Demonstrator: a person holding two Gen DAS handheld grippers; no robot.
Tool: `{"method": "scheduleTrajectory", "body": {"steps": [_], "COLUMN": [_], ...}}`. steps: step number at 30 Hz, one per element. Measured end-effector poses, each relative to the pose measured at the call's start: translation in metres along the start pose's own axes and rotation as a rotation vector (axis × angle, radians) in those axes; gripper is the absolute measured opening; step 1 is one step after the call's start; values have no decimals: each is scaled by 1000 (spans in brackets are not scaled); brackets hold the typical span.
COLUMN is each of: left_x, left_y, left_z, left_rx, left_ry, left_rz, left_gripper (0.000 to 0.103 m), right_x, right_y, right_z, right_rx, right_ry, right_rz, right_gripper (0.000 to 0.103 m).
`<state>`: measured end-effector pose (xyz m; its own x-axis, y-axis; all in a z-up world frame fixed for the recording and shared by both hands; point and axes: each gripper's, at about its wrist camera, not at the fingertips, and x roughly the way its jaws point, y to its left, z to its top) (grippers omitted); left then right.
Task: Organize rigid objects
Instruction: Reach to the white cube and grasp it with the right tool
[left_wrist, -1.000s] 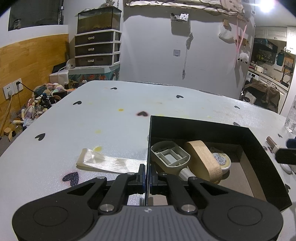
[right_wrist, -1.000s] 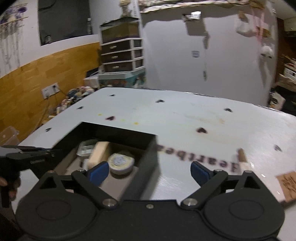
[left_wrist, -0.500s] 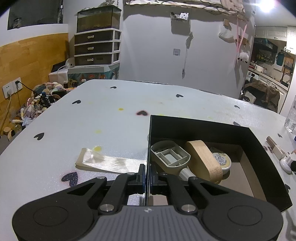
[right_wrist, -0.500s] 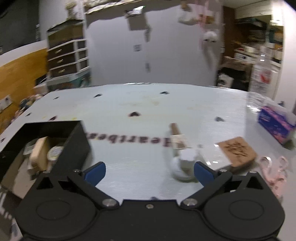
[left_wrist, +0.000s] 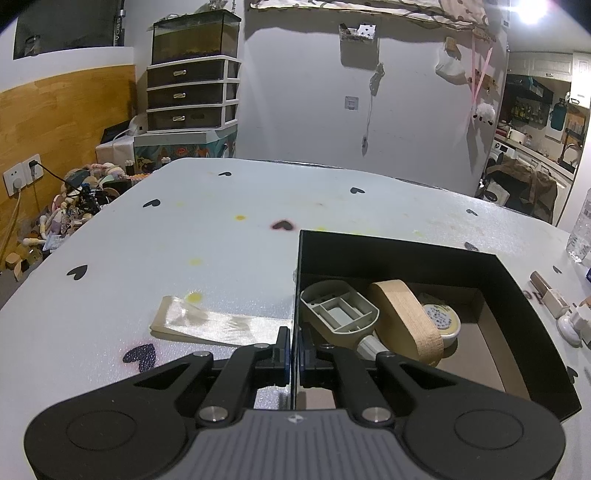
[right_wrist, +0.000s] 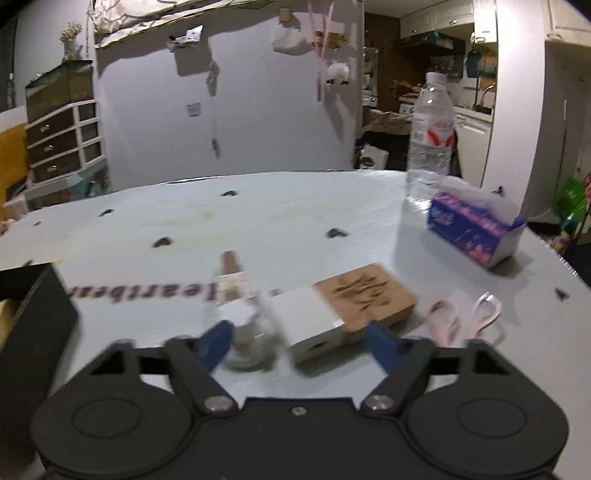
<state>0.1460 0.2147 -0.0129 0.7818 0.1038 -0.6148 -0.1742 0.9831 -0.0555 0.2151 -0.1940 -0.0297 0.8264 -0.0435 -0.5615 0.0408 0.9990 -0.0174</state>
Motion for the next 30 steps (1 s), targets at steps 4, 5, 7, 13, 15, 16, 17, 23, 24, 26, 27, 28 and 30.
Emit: {"method": "scheduleTrajectory", "body": {"steps": [4,5,7,13,15,16,17,23,24,26,27,28,30], "left_x": [0,0,0,-1,-1,-1,-1,-2,-2,-2,-2,-2,-2], "left_y": [1,0,1,0,0,-1,0,0,1,0,0,0,0], "left_z": [0,0,0,-1,-1,-1,-1,0,0,0,0,0,0], "left_rx": [-4,-3,-4,-8,-7,-7,-7,-9,-9,-9,-9,-9,-8], "left_ry": [-2,-3,-3,-6,-5,-6,-6,-9,-9,-9,-9,-8,-9], "left_rz": [-3,-2,-2,-3,-3,-5,-6,-7,-7,-8,-8,-8,-7], "left_gripper": [4,4,4,4,4,4,4,4,4,4,4,4,4], "right_x": [11,14,20,41,38,35,32,14,15,19,22,24,30], "right_y": [-9,-9,-7,-1,3,6,9,22,22,22,21,22,24], "right_z": [9,11,14,11,9,7,6,-2,-1,3,5,8,13], "right_rx": [-58,-76,-109,-158,-180,-196,-210,-245,-241,-217,-206,-201,-203], "right_ry": [5,8,16,77,77,83,87,124,127,144,151,159,170], "right_rz": [49,74,115,130,117,115,118,174,172,172,169,167,165], "right_gripper": [60,60,59,49,48,46,45,46,46,45,47,48,48]}}
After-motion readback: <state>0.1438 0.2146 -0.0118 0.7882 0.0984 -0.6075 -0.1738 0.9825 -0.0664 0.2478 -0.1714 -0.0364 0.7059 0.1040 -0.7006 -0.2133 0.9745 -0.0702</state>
